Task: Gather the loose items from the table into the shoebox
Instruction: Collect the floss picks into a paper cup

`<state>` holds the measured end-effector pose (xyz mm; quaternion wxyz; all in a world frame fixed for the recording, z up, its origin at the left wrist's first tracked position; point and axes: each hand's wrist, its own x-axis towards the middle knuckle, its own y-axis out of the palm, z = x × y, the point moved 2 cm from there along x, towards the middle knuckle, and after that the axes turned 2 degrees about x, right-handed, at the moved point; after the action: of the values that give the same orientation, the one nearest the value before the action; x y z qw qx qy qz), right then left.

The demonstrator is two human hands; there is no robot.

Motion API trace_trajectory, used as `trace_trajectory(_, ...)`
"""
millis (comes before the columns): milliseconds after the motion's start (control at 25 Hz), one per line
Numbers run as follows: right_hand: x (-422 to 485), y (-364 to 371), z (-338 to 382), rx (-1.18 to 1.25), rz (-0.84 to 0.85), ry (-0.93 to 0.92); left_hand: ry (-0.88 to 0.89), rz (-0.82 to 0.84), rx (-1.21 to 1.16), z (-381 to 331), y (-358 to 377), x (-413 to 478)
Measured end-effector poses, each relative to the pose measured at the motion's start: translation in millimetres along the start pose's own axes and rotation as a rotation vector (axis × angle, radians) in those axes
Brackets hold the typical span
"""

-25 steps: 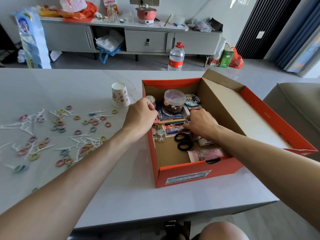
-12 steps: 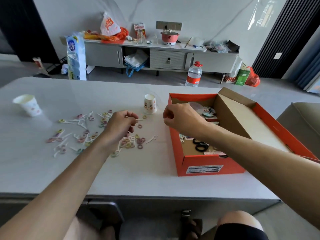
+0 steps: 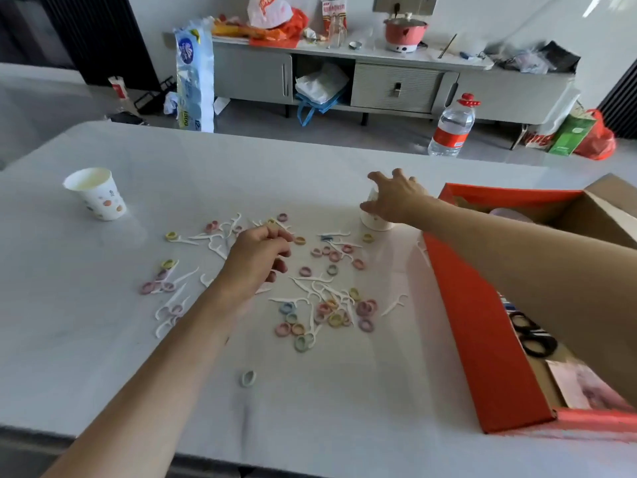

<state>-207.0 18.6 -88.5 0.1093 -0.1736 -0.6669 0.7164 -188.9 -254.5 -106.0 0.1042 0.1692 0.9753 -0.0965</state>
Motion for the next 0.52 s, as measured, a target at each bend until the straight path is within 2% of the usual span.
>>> trace_trajectory(160, 39.3, 16.0, -2.7, 0.058, 0.054, 0.091, -0.051, 0.001, -0.068, 7.5, -3.4, 25.3)
trace_trajectory(280, 34.9, -8.6, 10.8, 0.168, -0.004, 0.126, -0.095, -0.037, -0.13, 0.4, -8.4, 26.3)
trace_trajectory(360, 13.0, -33.5, 28.6, 0.497, -0.039, 0.183, -0.11, 0.004, -0.16, -3.0, -7.8, 20.5)
trace_trajectory(440, -32.9, -48.9, 58.4, 1.056, -0.024, 0.235, -0.101, 0.067, -0.151, -7.6, -11.5, 5.9)
trace_trajectory(520, -103.0, -45.3, 91.7, 1.494, 0.015, 0.19, -0.054, 0.146, -0.165, -9.8, -17.6, -22.9)
